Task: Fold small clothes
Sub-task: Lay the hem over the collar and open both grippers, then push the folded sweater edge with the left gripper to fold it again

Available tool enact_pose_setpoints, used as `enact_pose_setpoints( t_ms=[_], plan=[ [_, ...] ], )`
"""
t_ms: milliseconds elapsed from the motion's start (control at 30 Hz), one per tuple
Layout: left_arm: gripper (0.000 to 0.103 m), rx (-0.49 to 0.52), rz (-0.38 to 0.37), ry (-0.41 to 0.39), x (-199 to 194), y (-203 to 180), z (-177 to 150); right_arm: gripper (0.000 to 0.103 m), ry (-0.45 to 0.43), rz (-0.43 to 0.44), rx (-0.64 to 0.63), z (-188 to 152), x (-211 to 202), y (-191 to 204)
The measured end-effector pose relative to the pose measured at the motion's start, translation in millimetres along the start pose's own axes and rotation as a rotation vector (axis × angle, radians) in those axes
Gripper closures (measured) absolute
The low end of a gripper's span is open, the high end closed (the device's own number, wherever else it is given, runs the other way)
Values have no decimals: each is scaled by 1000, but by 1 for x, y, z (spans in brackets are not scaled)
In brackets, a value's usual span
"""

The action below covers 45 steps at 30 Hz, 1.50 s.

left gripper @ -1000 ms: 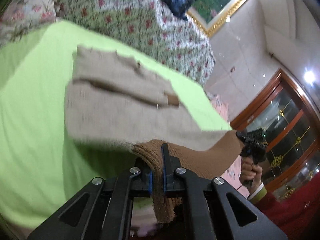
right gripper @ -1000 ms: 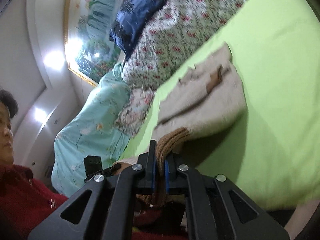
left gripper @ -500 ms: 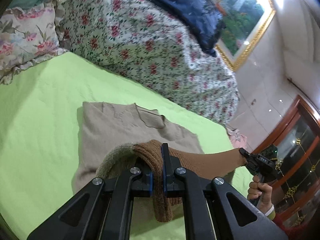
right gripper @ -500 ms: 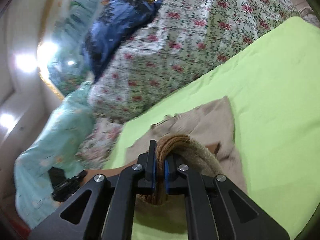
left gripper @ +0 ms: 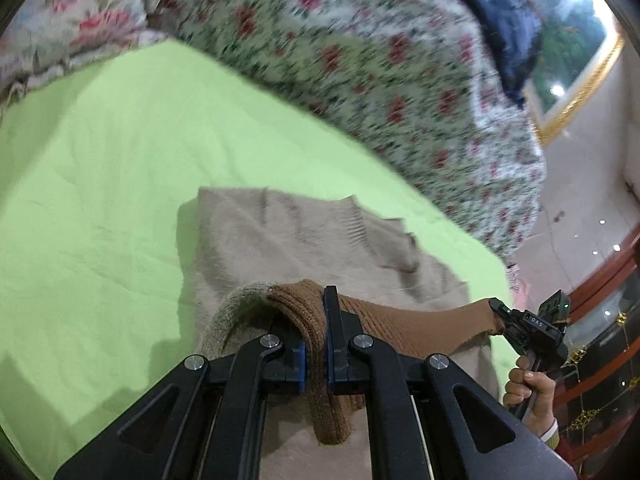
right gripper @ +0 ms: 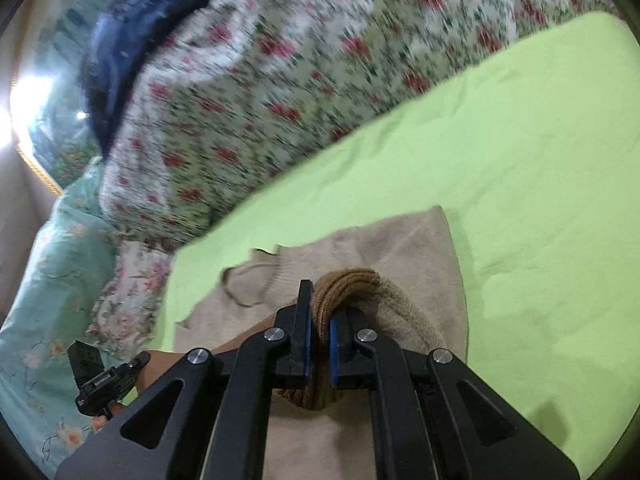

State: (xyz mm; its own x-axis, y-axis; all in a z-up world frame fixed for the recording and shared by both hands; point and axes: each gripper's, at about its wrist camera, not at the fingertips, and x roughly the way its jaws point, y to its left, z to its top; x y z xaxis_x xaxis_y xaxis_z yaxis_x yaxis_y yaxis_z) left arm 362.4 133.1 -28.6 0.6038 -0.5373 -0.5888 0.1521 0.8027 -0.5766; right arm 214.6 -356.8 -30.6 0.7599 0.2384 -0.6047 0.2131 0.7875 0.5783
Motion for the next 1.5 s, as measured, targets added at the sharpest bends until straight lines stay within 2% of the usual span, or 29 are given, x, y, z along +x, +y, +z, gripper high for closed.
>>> enact_pose_setpoints(
  t_ms=[100, 167, 233, 300, 367, 400, 500, 567, 667, 733, 767, 833, 900, 967, 1033, 1133, 1167, 1200, 1300, 1500],
  plan=[
    [93, -19, 29, 47, 19, 8, -2, 93, 49, -48, 31, -4, 22, -15],
    [87, -19, 20, 39, 16, 5, -7, 92, 63, -75, 54, -8, 24, -22],
    [60, -2, 13, 28, 4, -2, -17, 88, 42, -77, 57, -11, 13, -23],
    [52, 18, -5, 14, -12, -11, -29, 65, -13, -113, 25, -17, -8, -16],
    [48, 35, -51, 13, -23, -26, -47, 56, -60, -104, -16, -26, -29, -5],
    [46, 44, -67, 23, -24, -32, -55, 56, -63, -89, -32, -31, -34, 1],
    [43, 91, -102, 96, -9, -55, -78, 56, 26, 12, -134, -55, -27, 31],
    [43, 126, -81, 161, 12, -66, -88, 56, 160, 43, -240, -75, -4, 54],
    [43, 144, -40, 222, 35, -69, -85, 56, 300, -60, -402, -90, 28, 72],
    [43, 134, -23, 215, 41, -64, -70, 56, 320, -141, -466, -84, 41, 73],
    [43, 132, 11, 200, 44, -59, -57, 56, 313, -183, -469, -76, 46, 71],
    [43, 115, 71, 161, 48, -46, -32, 56, 308, -210, -442, -60, 54, 64],
    [43, 64, 128, 122, 50, -28, -3, 56, 263, -288, -383, -37, 58, 53],
    [43, -17, 107, 115, 46, -10, 14, 56, 214, -332, -284, -21, 51, 37],
    [43, -73, 67, 94, 30, -1, 18, 56, 191, -291, -169, -17, 37, 27],
    [34, -50, 105, 36, 1, -1, 3, 47, 147, -278, -143, -32, 11, 30],
    [34, -54, 111, 29, -8, 1, -6, 42, 133, -261, -138, -43, 1, 32],
    [34, -66, 103, 30, -16, 3, -14, 40, 125, -244, -130, -49, -7, 33],
    [34, -103, 62, 39, -41, 7, -46, 40, 114, -193, -108, -80, -30, 37],
    [34, -111, -19, 78, -75, -15, -119, 40, 122, -122, -82, -130, -57, 50]
  ],
)
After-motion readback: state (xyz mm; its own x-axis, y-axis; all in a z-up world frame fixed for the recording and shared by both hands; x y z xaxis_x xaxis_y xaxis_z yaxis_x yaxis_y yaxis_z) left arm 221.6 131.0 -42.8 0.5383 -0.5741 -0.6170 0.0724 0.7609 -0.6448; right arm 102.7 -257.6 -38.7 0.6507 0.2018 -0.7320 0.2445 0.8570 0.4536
